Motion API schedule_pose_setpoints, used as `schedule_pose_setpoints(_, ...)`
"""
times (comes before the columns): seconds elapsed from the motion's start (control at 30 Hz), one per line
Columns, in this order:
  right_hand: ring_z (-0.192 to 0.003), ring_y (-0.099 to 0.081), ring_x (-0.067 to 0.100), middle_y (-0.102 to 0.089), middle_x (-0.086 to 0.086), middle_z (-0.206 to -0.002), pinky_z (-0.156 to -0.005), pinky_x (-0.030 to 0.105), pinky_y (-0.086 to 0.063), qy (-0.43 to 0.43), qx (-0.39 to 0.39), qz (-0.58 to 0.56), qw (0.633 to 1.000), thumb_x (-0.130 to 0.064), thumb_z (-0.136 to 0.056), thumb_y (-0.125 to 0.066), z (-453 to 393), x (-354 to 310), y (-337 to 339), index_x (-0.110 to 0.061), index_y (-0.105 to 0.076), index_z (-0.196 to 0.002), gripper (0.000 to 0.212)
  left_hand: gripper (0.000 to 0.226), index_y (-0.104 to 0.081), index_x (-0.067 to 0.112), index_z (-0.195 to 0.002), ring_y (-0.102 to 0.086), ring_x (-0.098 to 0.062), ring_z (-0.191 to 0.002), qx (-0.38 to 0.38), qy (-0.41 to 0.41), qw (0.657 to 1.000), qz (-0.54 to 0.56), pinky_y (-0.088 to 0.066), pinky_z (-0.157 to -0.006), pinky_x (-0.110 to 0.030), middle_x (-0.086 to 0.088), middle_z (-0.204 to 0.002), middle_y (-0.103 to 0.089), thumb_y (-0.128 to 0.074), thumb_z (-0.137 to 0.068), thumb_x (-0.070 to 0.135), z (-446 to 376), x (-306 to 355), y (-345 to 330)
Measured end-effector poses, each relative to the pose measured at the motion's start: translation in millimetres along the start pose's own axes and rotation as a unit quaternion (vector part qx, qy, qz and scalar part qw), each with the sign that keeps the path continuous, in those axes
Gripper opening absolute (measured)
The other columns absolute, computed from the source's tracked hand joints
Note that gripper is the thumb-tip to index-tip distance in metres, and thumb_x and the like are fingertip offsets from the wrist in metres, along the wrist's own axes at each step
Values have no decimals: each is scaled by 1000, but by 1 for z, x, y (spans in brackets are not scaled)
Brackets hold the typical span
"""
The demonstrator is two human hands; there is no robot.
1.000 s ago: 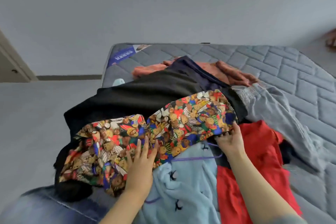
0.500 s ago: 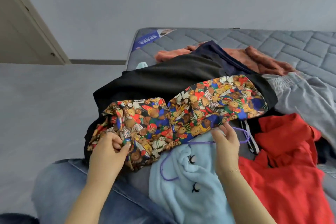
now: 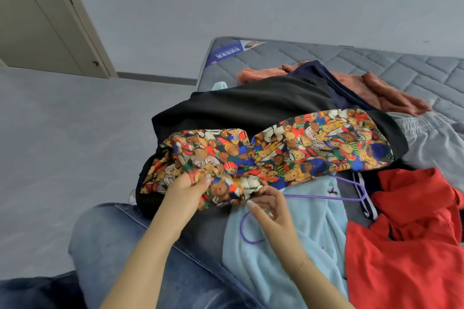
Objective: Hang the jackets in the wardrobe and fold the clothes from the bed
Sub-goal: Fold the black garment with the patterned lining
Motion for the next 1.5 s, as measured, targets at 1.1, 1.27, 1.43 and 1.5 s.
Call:
schedule_pose_setpoints(1.1,-150,12,11,26,-16,-152,-113,23,24,273,-272,664,641,-27,-94,-53,-72,13,-69,-43,21,-143,91,8,-68,26,-99,-67,-5,-93,-6,-41,999,-26,-50,-81,-17,15,-92,-74,-62,-94,26,-55,-62,113)
schedule_pose_setpoints(1.27,-149,-15,10,-15,-16,-159,-122,25,-1,275,-213,518,781,-1,-83,-43,-64,-2,-65,-38,-16,-150,82,11,-63,31,-95,-60,12,-81,-30,-235,971,4,-42,-71,-4,26,-87,-70,-54,-92,36,-50,22,123)
schedule_pose_setpoints(1.43,-150,-3,11,-14,-13,-160,-121,34,8,266,-201,564,755,-5,-80,-38,-56,-1,-68,-40,-11,-151,84,38,-61,-2,-99,-56,-7,-81,-150,-185,971,-22,-46,-72,-22,-9,-88,-63,-60,-89,35,-45,4,140)
schedule_pose_setpoints(1.5,-148,15,10,5,-11,-162,-114,32,23,244,-221,649,686,-8,-87,-43,-52,14,-70,-44,8,-148,87,28,-60,-8,-95,-52,-10,-78,-209,-77,961,-167,-43,-69,-25,-10,-85,-58,-61,-93,19,-48,-32,145)
Point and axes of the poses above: each hand's wrist, its own z-axis away from the middle knuckle, its own y-axis out of the back of the hand, x = y × z, the point moved 4 cm from there along -z, towards the middle knuckle
